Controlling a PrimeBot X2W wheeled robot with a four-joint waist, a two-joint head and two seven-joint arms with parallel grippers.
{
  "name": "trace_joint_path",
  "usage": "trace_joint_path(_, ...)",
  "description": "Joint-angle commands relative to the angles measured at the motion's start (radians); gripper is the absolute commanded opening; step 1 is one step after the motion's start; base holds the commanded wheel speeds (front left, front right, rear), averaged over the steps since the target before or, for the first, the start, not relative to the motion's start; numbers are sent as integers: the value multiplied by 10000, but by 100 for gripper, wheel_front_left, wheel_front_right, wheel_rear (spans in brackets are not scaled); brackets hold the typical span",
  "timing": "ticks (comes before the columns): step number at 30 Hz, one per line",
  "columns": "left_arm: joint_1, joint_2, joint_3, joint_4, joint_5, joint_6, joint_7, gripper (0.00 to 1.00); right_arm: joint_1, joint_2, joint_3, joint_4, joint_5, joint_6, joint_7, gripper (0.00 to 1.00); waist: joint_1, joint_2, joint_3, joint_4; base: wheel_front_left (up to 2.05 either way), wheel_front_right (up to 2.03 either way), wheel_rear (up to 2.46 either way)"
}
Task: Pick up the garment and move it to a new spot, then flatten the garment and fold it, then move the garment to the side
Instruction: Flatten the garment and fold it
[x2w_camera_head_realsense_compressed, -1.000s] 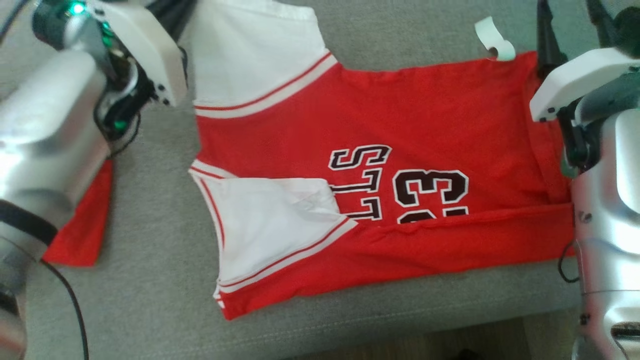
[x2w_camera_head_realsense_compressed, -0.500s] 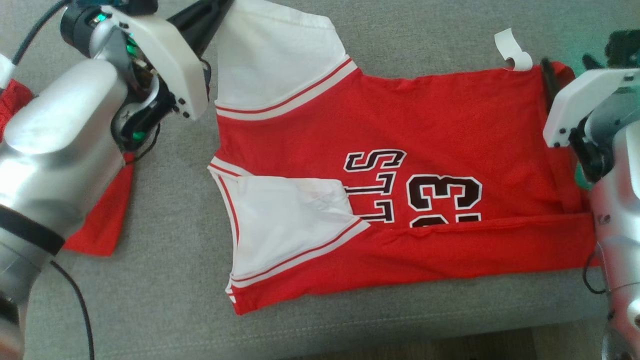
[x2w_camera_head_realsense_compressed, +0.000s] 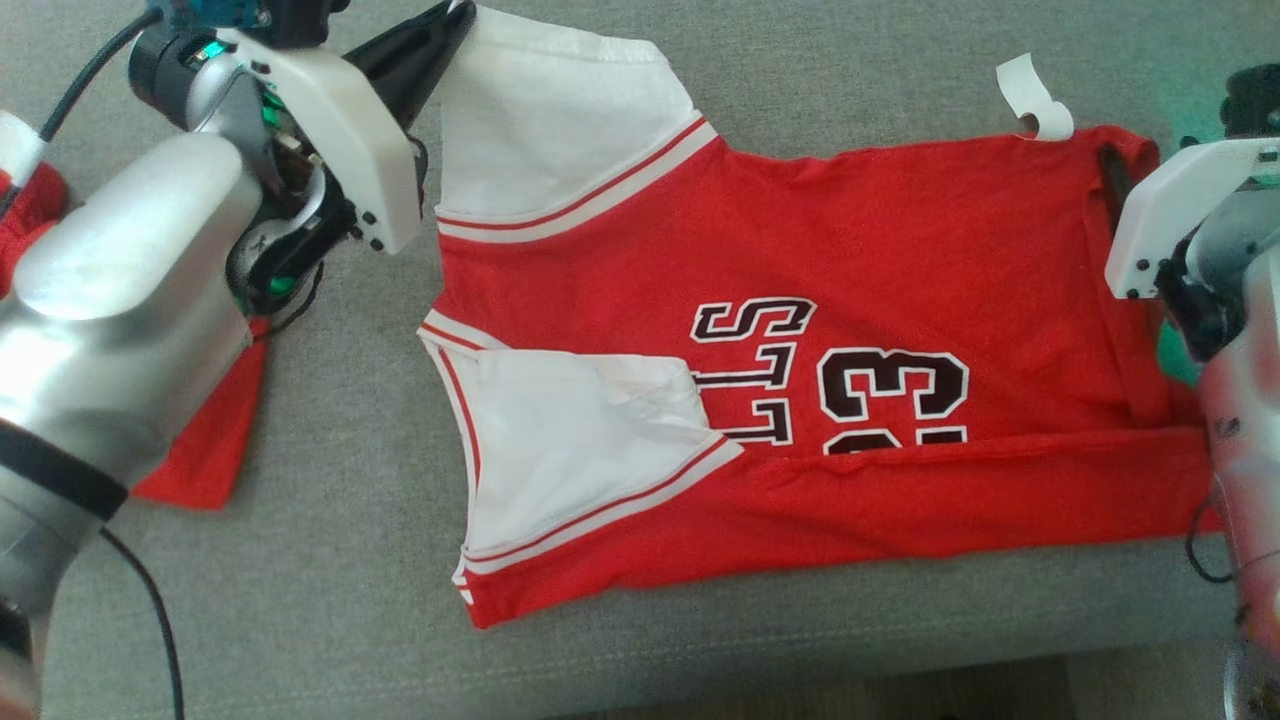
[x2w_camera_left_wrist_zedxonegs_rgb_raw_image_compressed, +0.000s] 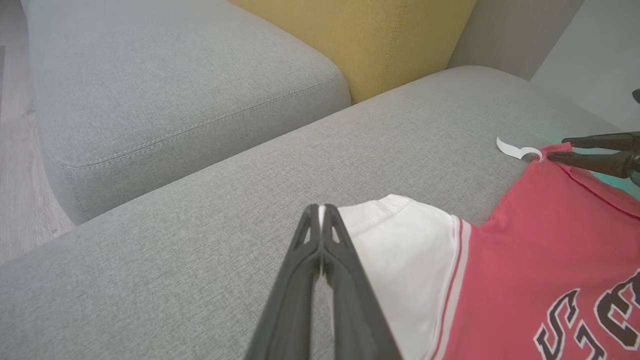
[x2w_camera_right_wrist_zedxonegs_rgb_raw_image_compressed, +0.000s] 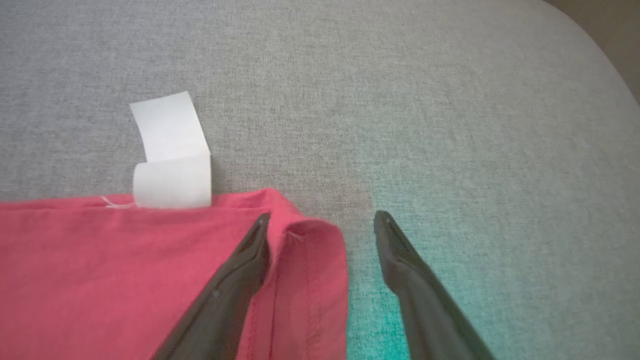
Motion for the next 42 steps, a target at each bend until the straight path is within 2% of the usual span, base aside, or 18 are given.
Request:
trace_joint_path(1, -328, 411, 395, -195, 3, 49, -8, 0, -296, -80, 83, -232, -76, 31, -114, 100, 0, 0, 18, -5, 0, 0, 0)
trace_joint_path(6, -454, 467, 436, -189, -10, 72, 15, 0, -503, -86, 308, -116, -79, 31, -226, 100, 0, 0, 188, -2, 0, 0, 0)
trace_joint_path(7, -473, 471, 440, -186, -10, 79, 14, 0, -547, -103, 348, -79, -81, 31, -225, 48, 0, 0, 220, 0, 0, 0, 0)
trace_joint_path(8, -491, 476, 442, -176, -7, 84, 10, 0, -596, -128, 387, -45, -98, 31, -220, 0, 0, 0, 253, 5, 0, 0, 0)
trace_joint_path(19, -900, 456, 565, 227, 143, 228, -274, 0, -1332, -594, 86, 159, -836, 31, -705, 0, 0, 0, 610, 63, 0, 0, 0)
trace_joint_path(25, -1347, 344, 674, 632, 349, 377, -605, 0, -1900, -429, -34, 125, -1209, 31, -1469, 0, 0, 0, 855, 71, 0, 0, 0)
trace_joint_path(33, -2229, -150, 1031, 1639, 523, 575, -1365, 0, -2995, -94, -522, 269, -1749, 31, -2853, 0, 0, 0, 1254, 61, 0, 0, 0)
trace_joint_path(42, -2298, -554, 917, 2437, 803, 294, -1799, 0, -3221, 222, -940, 1167, -2170, 31, -3592, 0, 0, 0, 1200, 88, 0, 0, 0)
